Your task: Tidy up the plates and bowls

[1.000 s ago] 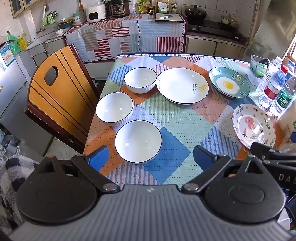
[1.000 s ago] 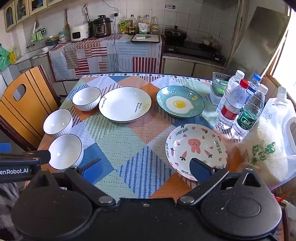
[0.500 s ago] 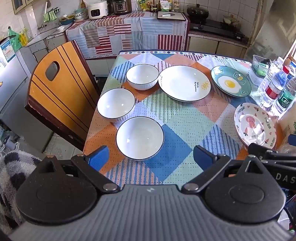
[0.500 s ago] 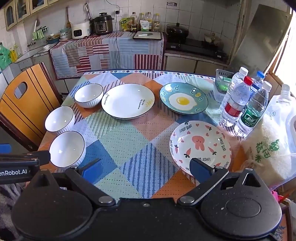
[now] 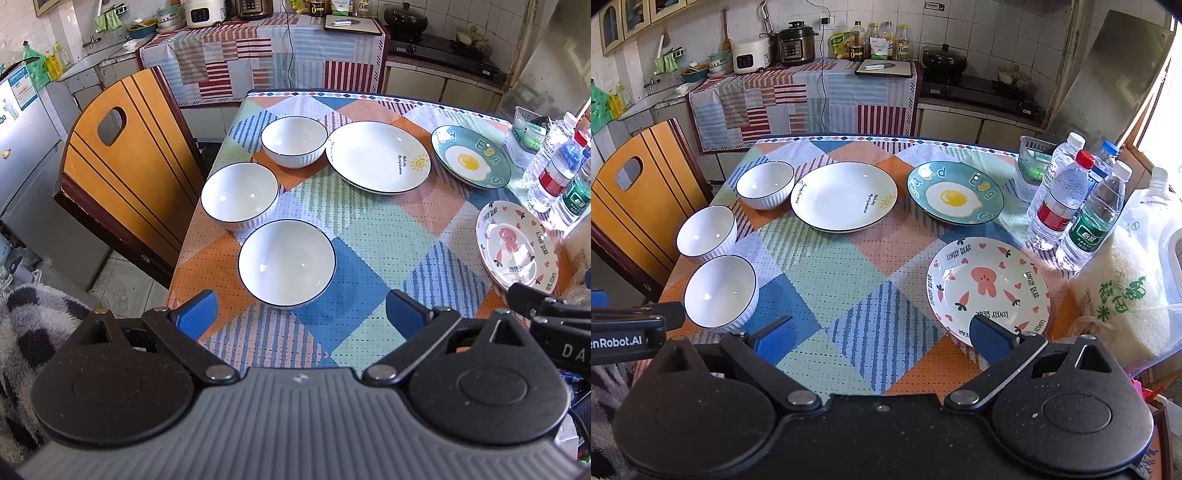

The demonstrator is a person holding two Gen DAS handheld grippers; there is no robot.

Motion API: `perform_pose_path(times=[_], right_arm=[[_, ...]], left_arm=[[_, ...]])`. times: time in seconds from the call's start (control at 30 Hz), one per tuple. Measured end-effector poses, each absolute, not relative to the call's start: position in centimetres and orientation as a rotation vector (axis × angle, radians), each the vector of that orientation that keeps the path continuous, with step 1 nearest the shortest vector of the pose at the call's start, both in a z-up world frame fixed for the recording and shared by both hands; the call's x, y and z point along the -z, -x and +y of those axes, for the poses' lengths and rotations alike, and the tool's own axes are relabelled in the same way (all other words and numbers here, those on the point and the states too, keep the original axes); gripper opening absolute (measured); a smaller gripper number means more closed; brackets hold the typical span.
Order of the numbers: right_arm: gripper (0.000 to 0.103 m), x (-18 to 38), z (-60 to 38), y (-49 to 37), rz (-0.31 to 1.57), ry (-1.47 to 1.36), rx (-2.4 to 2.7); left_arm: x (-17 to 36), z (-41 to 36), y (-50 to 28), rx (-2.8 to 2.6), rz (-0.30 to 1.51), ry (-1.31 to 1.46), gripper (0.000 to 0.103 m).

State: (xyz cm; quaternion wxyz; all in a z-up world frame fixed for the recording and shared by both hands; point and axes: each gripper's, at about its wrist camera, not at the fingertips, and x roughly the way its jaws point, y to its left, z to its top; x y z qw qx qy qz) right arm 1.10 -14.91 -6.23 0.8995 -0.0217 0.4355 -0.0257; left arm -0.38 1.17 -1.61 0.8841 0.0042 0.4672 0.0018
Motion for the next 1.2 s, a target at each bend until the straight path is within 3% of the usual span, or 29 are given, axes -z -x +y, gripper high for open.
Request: perform_pose_path(times=[1.2], right_arm=[[0.101,7.16,-15.57,-1.38,0.915,0.040,0.075]], left_arm=[[1.69,1.10,1.03,0.030,1.003,-0.005,0.099]])
